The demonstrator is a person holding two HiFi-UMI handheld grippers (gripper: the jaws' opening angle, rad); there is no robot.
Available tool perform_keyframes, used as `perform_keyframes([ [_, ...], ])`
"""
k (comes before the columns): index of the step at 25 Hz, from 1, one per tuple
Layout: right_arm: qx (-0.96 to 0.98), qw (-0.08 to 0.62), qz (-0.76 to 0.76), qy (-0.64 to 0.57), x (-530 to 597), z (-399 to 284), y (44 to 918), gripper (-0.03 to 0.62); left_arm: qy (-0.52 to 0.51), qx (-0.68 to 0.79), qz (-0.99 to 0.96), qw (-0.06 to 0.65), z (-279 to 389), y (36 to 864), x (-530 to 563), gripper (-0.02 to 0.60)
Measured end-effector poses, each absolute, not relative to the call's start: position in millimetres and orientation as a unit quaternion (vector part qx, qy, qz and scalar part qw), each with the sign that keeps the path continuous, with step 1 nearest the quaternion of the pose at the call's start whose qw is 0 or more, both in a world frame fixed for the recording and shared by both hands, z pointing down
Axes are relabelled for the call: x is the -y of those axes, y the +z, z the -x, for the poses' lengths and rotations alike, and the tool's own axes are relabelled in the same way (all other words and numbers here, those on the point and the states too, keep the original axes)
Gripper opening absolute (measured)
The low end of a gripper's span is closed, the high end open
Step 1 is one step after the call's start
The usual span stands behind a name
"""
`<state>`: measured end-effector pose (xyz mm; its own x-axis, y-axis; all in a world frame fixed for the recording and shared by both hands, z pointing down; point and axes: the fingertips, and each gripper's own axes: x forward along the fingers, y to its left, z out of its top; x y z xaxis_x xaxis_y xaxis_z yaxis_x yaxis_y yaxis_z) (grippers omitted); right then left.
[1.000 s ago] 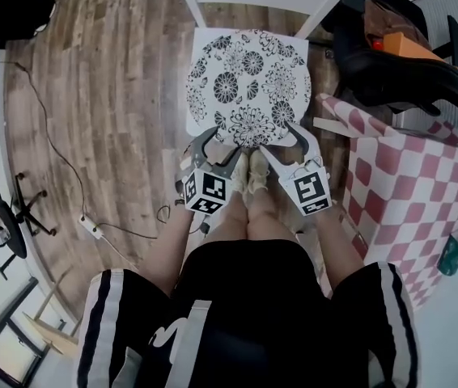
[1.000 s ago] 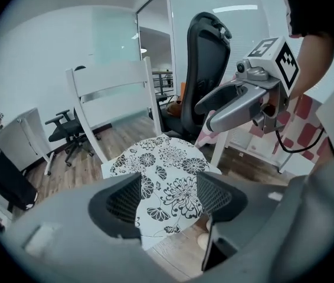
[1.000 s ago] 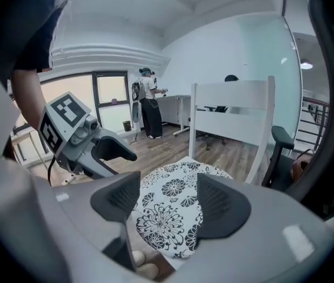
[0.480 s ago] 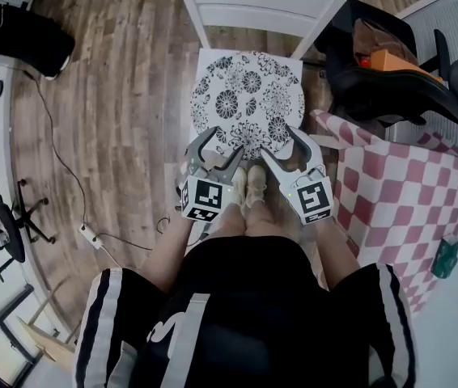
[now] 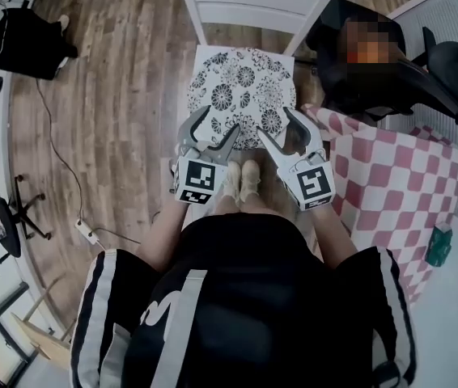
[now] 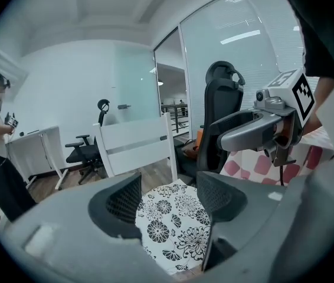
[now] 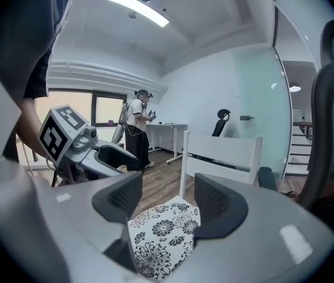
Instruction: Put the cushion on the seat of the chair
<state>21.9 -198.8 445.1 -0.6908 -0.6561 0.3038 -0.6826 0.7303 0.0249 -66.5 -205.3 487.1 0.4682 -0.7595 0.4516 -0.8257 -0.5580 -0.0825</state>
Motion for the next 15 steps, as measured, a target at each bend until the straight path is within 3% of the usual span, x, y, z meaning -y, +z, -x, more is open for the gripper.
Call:
perform_keyframes([
  [15,0.919,0.087,-0.385,-0.004,213,-28,362,0.273,0.176,0.485,-0.856,0.021,69,405,215,0.291],
])
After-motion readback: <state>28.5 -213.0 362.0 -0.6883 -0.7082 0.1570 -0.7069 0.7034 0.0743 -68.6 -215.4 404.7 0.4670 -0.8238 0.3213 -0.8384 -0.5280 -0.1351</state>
